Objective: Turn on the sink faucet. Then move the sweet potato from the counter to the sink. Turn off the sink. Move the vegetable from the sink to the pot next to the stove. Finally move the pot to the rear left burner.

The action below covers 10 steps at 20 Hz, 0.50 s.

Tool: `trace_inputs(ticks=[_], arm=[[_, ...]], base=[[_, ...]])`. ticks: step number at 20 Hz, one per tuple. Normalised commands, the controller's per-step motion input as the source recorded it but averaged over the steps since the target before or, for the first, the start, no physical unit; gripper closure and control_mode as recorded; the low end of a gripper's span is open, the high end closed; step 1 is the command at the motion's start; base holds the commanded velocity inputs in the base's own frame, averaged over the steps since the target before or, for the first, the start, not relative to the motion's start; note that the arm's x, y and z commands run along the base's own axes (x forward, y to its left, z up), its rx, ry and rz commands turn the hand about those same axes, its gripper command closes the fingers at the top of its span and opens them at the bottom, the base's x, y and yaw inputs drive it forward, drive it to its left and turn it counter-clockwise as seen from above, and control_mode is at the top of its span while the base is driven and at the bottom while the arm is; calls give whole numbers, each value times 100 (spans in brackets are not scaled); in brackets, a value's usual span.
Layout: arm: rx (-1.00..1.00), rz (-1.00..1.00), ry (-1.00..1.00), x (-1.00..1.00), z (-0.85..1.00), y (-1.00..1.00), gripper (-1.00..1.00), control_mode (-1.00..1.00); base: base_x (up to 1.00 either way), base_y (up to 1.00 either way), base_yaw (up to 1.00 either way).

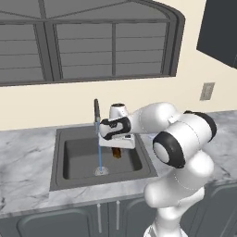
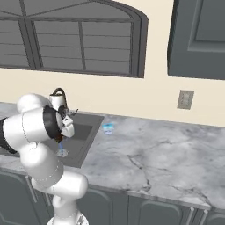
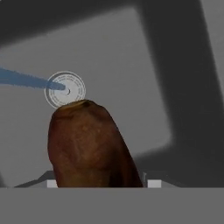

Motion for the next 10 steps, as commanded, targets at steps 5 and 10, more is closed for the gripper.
trace_inputs(ticks=[5,10], arm=[[0,11,0,67,-33,-2,100,-100],[0,20,0,62,-44,0,100,-100]], base=[[0,0,0],[0,0,0]])
